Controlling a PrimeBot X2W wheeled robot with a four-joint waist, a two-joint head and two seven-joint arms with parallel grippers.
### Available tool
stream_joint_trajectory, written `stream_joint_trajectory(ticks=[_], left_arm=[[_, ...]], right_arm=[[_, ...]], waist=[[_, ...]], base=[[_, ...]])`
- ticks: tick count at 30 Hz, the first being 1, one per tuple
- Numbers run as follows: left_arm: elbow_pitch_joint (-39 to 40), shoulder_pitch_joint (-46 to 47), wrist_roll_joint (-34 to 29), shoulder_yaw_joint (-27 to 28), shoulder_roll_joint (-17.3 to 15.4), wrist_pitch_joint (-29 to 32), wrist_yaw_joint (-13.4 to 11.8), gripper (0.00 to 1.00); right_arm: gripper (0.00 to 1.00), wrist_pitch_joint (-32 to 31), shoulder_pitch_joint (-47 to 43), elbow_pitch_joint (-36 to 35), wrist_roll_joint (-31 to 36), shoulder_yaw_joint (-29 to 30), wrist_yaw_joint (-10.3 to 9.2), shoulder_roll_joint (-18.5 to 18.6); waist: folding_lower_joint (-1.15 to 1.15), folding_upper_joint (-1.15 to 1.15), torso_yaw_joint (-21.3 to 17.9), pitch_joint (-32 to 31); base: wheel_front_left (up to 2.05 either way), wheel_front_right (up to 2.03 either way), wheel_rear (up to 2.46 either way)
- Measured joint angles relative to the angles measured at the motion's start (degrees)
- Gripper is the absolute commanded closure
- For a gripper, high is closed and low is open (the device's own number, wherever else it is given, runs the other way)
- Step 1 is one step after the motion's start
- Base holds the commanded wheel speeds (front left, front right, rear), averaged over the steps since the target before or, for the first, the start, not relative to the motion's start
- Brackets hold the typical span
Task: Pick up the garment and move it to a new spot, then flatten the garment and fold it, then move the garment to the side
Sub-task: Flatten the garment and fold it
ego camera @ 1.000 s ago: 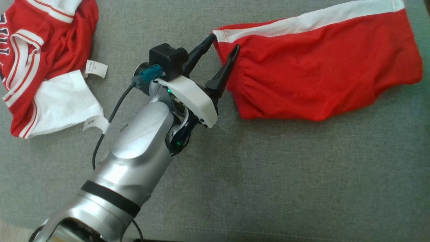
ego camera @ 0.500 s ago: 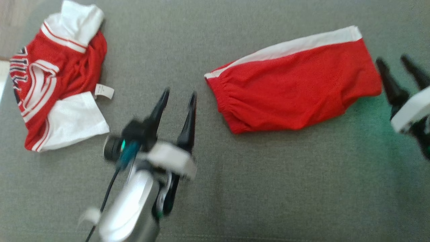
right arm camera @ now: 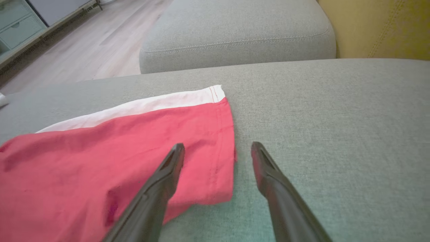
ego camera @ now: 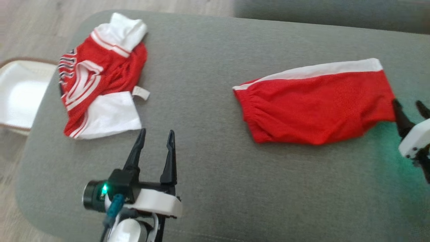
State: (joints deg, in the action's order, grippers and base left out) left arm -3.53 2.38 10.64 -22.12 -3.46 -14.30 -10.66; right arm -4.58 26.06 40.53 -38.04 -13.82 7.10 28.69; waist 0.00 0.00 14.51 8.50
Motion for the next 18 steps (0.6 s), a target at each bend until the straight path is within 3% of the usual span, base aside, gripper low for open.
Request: stream_joint_trajectory(ticks=[7,18], left_arm=[[2.0,-3.1,-6.3,0.7,0.0,0.0,-3.1,0.00],[2.4,-3.1,-8.7,-0.3,0.0,0.0,-2.4,0.00]], right_arm=[[0.00,0.0,5.7,9.2,4.2,3.8,0.00,0.5],[0.00,-1.7,10.6,18.6,6.8,5.0,0.00,0.8]], waist=[[0.00,0.00,3.8,2.0],[0.00,0.00,6.5,6.2]], base=[[0.00,0.00,0.00],[0.00,0.00,0.00]])
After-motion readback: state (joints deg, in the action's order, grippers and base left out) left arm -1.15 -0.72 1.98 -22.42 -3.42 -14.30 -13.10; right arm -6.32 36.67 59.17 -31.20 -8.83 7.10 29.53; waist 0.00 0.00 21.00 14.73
